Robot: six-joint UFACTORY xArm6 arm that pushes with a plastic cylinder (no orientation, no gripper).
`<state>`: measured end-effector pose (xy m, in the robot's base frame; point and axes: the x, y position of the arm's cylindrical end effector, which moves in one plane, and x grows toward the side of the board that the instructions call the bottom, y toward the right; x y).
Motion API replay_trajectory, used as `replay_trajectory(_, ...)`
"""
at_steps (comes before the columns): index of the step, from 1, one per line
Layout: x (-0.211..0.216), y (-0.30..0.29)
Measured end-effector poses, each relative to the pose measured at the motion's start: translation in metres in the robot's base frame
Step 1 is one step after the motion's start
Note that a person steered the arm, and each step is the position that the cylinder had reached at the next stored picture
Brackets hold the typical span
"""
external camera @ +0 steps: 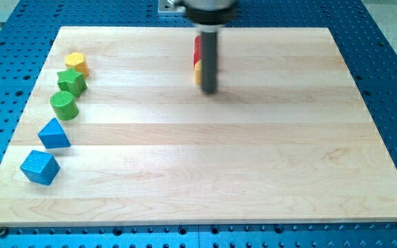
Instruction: Push the yellow heart into the yellow hexagon
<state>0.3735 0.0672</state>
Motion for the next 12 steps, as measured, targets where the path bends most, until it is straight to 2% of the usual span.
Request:
replay_trajectory(1, -0.010, 0.015)
replay_trajectory(2, -0.026, -0.019)
replay_trajectory(4, -0.037, -0.130)
replay_trajectory(5, -0.073, -0.147)
replay_trajectory(6, -0.038, -0.141)
replay_trajectory(7, -0.031, -0.162)
replay_trajectory(9, -0.068, -0.227)
replay_trajectory(10, -0.078, -0.213)
replay_trajectory(11, -0.108, -0.234)
replay_trajectory(12, -0.101, -0.268)
